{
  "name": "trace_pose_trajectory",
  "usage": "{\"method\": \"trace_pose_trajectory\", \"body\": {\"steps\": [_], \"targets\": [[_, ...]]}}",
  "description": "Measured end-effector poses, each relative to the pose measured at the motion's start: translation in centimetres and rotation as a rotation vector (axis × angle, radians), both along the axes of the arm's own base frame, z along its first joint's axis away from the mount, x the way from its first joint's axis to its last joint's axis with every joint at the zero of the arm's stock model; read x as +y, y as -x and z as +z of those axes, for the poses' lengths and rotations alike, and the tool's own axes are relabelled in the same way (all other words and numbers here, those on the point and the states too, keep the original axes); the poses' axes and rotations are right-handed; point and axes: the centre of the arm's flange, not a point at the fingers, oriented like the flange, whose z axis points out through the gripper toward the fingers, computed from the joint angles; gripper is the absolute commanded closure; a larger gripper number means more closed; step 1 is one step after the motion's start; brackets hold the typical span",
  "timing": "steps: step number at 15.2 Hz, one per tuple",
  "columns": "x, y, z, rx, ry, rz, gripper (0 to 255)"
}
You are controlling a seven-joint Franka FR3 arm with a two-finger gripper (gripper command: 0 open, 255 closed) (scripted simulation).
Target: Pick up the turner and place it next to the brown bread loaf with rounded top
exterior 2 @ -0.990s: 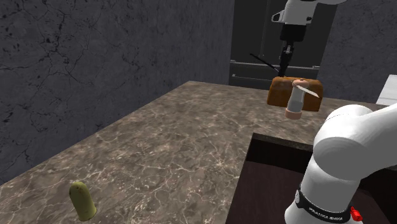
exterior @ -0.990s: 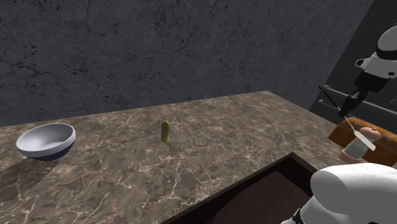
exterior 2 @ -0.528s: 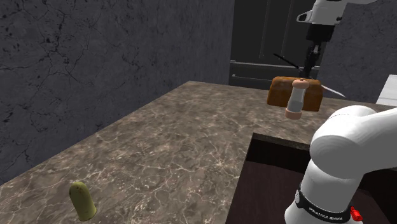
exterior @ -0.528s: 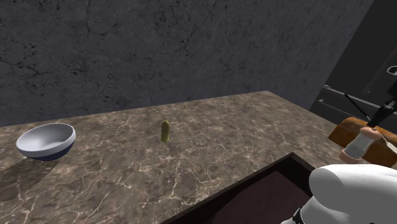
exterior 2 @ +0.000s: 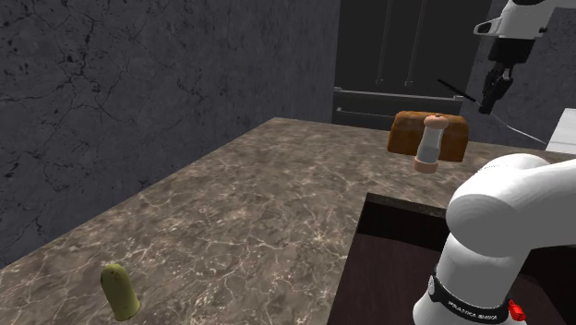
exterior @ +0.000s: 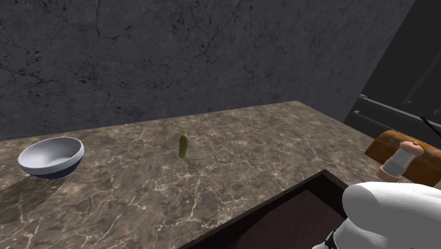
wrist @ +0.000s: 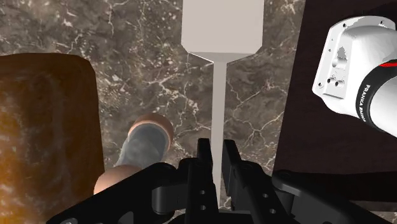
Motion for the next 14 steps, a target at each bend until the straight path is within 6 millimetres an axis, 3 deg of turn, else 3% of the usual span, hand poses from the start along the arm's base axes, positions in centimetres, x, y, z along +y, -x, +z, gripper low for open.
{"method": "trace_pose_trajectory", "body": {"steps": [14], "targets": [[-0.2, 0.8, -6.8, 0.001, 0.000, 0.001, 255]]}}
